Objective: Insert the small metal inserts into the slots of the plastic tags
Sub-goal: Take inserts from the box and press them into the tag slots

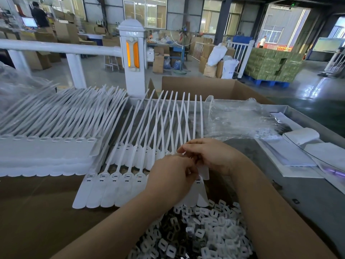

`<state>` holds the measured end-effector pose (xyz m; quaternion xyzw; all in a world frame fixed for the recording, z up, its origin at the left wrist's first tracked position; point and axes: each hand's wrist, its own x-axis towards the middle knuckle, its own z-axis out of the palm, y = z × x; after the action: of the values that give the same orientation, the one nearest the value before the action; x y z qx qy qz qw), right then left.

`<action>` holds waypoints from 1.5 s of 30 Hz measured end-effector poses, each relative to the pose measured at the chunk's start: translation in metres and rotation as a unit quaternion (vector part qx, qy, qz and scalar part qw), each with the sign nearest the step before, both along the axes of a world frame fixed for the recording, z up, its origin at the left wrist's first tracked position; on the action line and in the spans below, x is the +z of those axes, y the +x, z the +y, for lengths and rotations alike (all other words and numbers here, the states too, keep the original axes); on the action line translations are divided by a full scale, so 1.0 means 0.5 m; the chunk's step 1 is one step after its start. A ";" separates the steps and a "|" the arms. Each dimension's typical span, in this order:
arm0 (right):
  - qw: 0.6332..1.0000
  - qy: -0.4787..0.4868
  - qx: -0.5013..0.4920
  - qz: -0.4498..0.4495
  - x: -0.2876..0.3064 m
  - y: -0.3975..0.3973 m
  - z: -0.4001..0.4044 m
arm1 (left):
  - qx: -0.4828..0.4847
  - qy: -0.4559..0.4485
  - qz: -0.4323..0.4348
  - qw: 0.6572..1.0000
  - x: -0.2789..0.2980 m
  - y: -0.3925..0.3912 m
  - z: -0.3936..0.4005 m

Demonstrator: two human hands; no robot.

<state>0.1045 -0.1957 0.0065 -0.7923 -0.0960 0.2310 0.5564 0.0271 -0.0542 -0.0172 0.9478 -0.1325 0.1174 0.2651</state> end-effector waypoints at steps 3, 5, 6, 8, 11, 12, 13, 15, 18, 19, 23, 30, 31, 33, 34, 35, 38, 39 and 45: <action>1.000 -0.005 0.002 -0.006 0.000 0.000 0.000 | -0.044 0.055 -0.029 0.997 0.012 -0.002 0.010; 1.000 -0.002 0.003 -0.006 0.000 -0.001 0.000 | -0.068 0.113 -0.052 0.990 0.019 -0.006 0.015; 1.000 -0.001 0.003 -0.006 0.000 -0.001 -0.001 | -0.080 0.147 -0.062 0.984 0.022 -0.007 0.015; 1.000 -0.006 0.003 -0.008 0.001 -0.001 -0.002 | -0.101 0.194 -0.076 0.973 0.024 -0.008 0.012; 1.000 -0.008 0.003 -0.006 0.000 0.000 -0.001 | -0.114 0.208 -0.075 0.969 0.025 -0.008 0.015; 1.000 -0.007 0.004 -0.005 0.000 0.001 -0.001 | -0.116 0.200 -0.068 0.971 0.027 -0.008 0.017; 1.000 -0.008 0.006 -0.006 0.000 0.002 -0.001 | -0.117 0.188 -0.060 0.973 0.028 -0.008 0.020; 1.000 -0.011 0.010 -0.012 0.000 0.002 -0.001 | -0.120 0.144 -0.035 0.982 0.031 -0.007 0.028; 1.000 -0.012 0.012 -0.015 -0.002 0.002 -0.002 | -0.136 0.095 -0.014 0.986 0.028 -0.002 0.043; 1.000 -0.011 0.013 -0.015 -0.003 0.002 -0.003 | -0.147 0.099 -0.014 0.984 0.025 -0.001 0.045; 1.000 -0.011 0.013 -0.018 -0.006 0.003 -0.003 | -0.175 0.115 -0.011 0.978 0.023 0.000 0.048; 1.000 -0.011 0.019 -0.011 0.001 0.003 -0.004 | -0.228 -0.045 0.105 0.967 0.063 -0.022 0.058; 1.000 -0.013 0.018 -0.007 0.002 0.002 -0.005 | -0.256 -0.056 0.135 0.956 0.066 -0.030 0.049; 1.000 -0.022 0.017 -0.006 0.003 0.002 -0.005 | -0.293 -0.032 0.171 0.940 0.065 -0.043 0.029; 1.000 -0.023 0.017 -0.006 0.004 0.002 -0.006 | -0.300 -0.003 0.171 0.939 0.062 -0.047 0.019; 1.000 -0.024 0.017 -0.005 0.004 0.001 -0.006 | -0.301 0.022 0.165 0.939 0.059 -0.050 0.011; 0.999 -0.029 0.017 -0.002 0.005 0.003 -0.005 | -0.297 0.037 0.157 0.941 0.059 -0.053 0.004; 1.000 -0.027 0.016 -0.001 0.004 0.004 -0.005 | -0.294 0.035 0.161 0.942 0.059 -0.054 0.005; 0.999 -0.027 0.018 0.004 0.003 0.005 -0.004 | -0.272 0.038 0.163 0.948 0.056 -0.057 0.006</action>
<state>0.1069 -0.1977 0.0079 -0.8045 -0.1022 0.2466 0.5306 -0.0014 -0.0510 0.0110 0.8914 -0.3448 -0.1207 0.2684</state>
